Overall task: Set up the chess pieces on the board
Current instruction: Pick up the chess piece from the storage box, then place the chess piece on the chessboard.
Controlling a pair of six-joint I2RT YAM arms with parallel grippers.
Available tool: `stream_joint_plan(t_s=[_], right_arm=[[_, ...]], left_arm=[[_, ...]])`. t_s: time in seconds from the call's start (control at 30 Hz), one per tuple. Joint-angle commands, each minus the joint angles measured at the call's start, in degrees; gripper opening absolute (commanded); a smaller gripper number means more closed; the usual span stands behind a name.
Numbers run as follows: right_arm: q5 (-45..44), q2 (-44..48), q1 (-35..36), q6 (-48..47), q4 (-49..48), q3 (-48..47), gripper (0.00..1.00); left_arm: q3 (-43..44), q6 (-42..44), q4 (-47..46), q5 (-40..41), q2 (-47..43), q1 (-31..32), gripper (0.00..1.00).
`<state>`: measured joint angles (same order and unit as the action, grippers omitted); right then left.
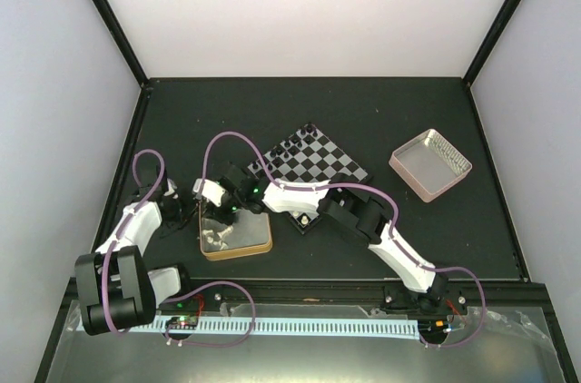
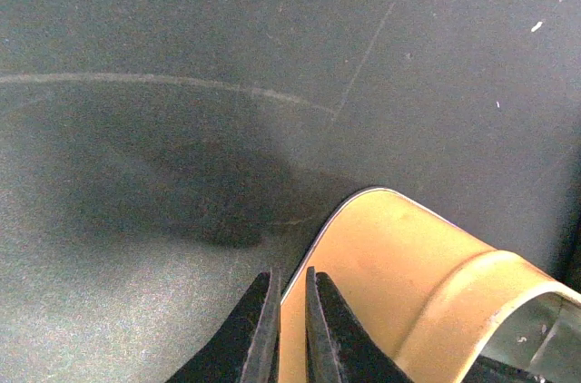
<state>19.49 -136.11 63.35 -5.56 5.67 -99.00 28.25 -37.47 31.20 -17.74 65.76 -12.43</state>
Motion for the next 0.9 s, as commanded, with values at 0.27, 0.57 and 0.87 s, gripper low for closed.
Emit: stream_joint_plan(t_s=[0.27, 0.57, 0.87], right_arm=[[-1.5, 1.7, 0.6, -0.5, -3.1, 0.4, 0.08], [-4.8, 16.4, 0.2, 6.0, -11.7, 14.8, 0.06], [-13.0, 33.7, -4.2, 16.2, -13.3, 30.0, 0.08]], left_arm=[[0.2, 1.0, 0.1, -2.3, -1.4, -0.1, 0.09], [2.2, 1.1, 5.1, 3.2, -8.5, -0.1, 0.13], [6.2, 3.3, 10.1, 4.1, -18.1, 0.0, 0.29]])
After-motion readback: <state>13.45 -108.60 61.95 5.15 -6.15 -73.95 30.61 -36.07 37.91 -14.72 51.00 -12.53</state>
